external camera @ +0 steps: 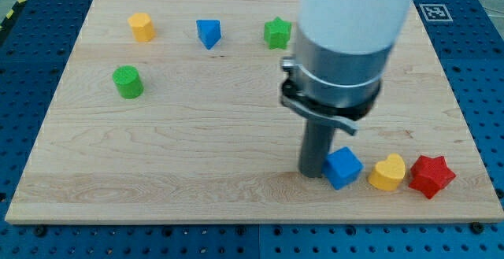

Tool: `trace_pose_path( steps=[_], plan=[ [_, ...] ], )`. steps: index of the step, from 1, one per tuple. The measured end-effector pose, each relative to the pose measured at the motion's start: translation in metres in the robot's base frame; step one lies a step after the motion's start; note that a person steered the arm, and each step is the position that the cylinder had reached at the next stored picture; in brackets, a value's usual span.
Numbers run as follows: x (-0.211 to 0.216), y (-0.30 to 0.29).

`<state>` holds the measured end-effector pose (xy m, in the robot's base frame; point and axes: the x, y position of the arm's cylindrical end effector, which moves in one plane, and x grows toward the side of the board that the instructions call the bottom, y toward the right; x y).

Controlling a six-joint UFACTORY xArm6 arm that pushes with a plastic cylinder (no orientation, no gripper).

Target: Move the green circle diagonal top left to the blue cube

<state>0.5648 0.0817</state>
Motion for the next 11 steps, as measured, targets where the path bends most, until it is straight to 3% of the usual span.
trace_pose_path(
  steps=[2,4,6,7,8,10,11],
  plan=[
    [-0.003,0.004],
    [-0.016,-0.177],
    [-0.116,-0.361],
    [-0.145,-0.351],
    [-0.145,-0.288],
    [-0.138,-0.118],
    [-0.112,-0.041]
  ],
)
